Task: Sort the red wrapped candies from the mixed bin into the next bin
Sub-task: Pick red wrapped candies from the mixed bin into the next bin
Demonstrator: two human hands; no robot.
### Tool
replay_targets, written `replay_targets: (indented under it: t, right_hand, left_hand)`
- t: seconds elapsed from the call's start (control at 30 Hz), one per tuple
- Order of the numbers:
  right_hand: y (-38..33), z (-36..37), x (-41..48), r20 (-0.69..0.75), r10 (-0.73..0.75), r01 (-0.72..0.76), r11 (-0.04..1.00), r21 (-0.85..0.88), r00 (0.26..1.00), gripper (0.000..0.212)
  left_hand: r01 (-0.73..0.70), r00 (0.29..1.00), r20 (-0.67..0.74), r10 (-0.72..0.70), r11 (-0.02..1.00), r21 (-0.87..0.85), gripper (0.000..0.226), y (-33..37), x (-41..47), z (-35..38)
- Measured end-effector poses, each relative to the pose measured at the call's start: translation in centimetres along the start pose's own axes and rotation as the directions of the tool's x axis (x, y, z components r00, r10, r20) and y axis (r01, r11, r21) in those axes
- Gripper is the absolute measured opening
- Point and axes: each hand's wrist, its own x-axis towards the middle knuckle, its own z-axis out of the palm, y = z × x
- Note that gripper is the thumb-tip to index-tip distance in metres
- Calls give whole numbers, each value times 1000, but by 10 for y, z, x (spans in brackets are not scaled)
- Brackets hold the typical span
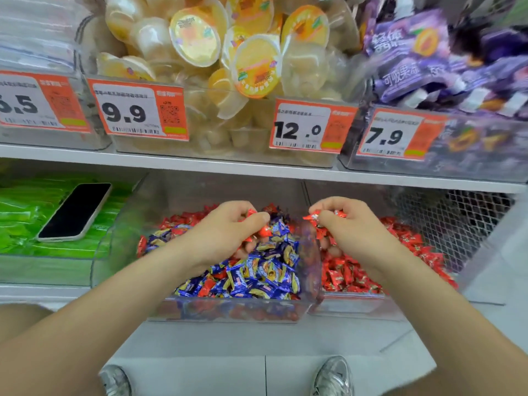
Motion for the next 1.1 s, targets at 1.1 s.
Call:
replay_targets:
  t: [1.1]
  right_hand:
    - [-25, 65, 14, 400, -283, 478, 668, -570, 872, 24]
  left_hand:
    - [186, 934, -62, -352, 331, 925, 51, 7, 22, -52]
